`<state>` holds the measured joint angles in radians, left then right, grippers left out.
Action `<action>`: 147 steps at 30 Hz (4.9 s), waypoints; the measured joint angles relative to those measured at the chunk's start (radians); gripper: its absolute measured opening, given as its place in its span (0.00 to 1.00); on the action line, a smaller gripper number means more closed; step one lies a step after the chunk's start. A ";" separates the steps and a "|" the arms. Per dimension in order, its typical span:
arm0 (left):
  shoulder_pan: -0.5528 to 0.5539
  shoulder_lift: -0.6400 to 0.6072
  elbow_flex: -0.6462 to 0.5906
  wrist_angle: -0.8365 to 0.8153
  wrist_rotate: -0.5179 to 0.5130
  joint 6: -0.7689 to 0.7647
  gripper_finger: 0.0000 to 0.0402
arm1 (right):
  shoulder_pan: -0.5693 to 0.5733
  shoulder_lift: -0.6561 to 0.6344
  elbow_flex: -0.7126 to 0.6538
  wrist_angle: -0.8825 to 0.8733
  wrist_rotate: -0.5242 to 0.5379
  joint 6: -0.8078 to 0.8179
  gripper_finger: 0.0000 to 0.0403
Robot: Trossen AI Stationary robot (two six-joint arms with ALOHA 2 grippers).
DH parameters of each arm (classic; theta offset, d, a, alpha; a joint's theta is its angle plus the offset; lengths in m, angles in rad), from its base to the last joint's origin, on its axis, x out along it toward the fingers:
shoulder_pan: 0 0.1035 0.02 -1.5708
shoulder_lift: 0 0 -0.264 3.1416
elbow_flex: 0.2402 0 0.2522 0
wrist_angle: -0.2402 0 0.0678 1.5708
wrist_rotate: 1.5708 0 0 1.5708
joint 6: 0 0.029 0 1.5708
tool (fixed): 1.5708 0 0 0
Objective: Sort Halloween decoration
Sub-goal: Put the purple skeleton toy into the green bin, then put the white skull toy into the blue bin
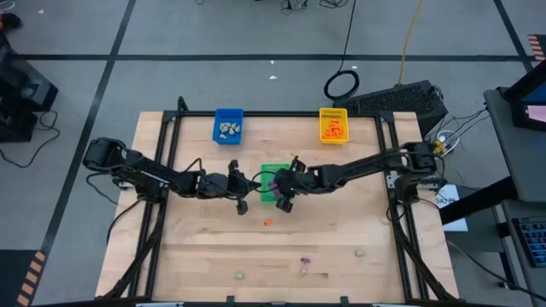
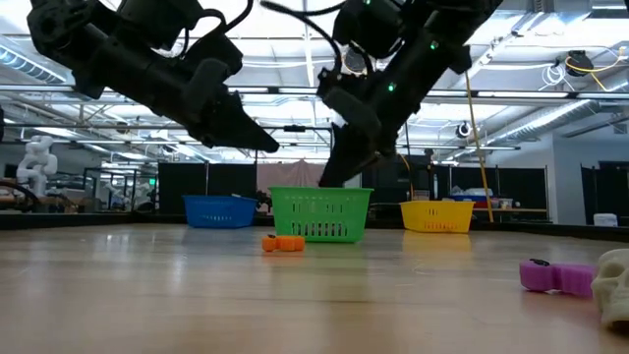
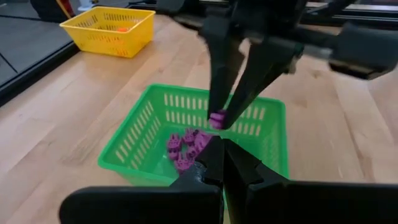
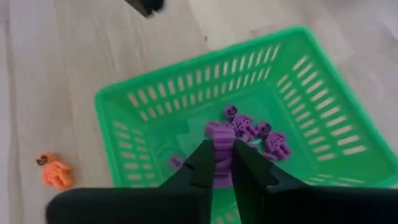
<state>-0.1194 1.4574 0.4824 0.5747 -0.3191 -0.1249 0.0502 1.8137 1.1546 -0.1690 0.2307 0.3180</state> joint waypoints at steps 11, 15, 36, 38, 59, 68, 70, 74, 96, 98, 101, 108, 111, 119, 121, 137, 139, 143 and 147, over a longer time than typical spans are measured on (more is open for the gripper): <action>-0.054 0.000 0.000 -0.005 0.065 -0.077 0.00 | -0.005 -0.042 0.000 0.037 -0.007 -0.055 0.38; -0.053 0.000 0.002 -0.022 0.214 -0.103 0.00 | 0.016 -0.098 -0.012 0.096 0.107 -0.136 0.32; -0.455 0.001 0.398 -0.824 0.128 -0.293 0.08 | 0.068 -0.138 -0.292 0.582 0.110 -0.256 0.00; -0.489 0.004 0.406 -0.824 0.128 -0.419 0.15 | 0.068 -0.138 -0.292 0.580 0.110 -0.274 0.00; -0.651 0.161 0.436 -0.499 0.038 -0.672 0.37 | 0.070 -0.138 -0.292 0.518 0.105 -0.304 0.00; -0.666 0.340 0.688 -0.888 0.021 -0.680 0.37 | 0.076 -0.138 -0.291 0.496 0.105 -0.308 0.00; -0.669 0.382 0.731 -0.959 0.032 -0.680 0.37 | 0.076 -0.138 -0.291 0.494 0.104 -0.308 0.00; -0.669 0.434 0.778 -0.991 0.075 -0.682 0.37 | 0.076 -0.138 -0.291 0.492 0.104 -0.308 0.00; -0.664 0.460 0.771 -1.054 0.106 -0.760 0.50 | 0.076 -0.138 -0.291 0.489 0.104 -0.304 0.00; -0.659 0.460 0.771 -1.057 0.104 -0.760 0.55 | 0.076 -0.138 -0.291 0.488 0.104 -0.304 0.00; -0.653 0.468 0.771 -1.062 0.101 -0.757 0.59 | 0.076 -0.138 -0.291 0.487 0.104 -0.304 0.00; -0.656 0.531 0.777 -1.057 0.135 -0.731 0.55 | 0.076 -0.138 -0.291 0.479 0.104 -0.304 0.00; -0.659 0.535 0.777 -1.058 0.126 -0.731 0.50 | 0.076 -0.138 -0.291 0.479 0.104 -0.304 0.00; -0.657 0.536 0.777 -1.077 0.113 -0.731 0.25 | 0.076 -0.138 -0.291 0.478 0.104 -0.304 0.00; -0.652 0.530 0.777 -1.088 0.118 -0.725 0.17 | 0.076 -0.138 -0.291 0.478 0.104 -0.304 0.00; -0.507 0.291 0.737 -1.388 -0.119 -0.724 0.10 | 0.082 -0.143 -0.311 0.490 0.001 -0.347 0.00; -0.461 0.249 0.708 -1.395 -0.148 -0.699 0.10 | 0.081 -0.143 -0.350 0.544 0.001 -0.351 0.00; -0.357 0.157 0.642 -1.359 -0.154 -0.622 0.10 | 0.080 -0.156 -0.438 0.635 0.002 -0.342 0.00; -0.224 0.069 0.587 -1.306 -0.123 -0.543 0.10 | 0.080 -0.221 -0.510 0.657 0.004 -0.320 0.00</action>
<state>-0.3436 1.5261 1.0692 -0.7315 -0.4419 -0.6675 0.1303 1.5931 0.6449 0.4882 0.2351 -0.0018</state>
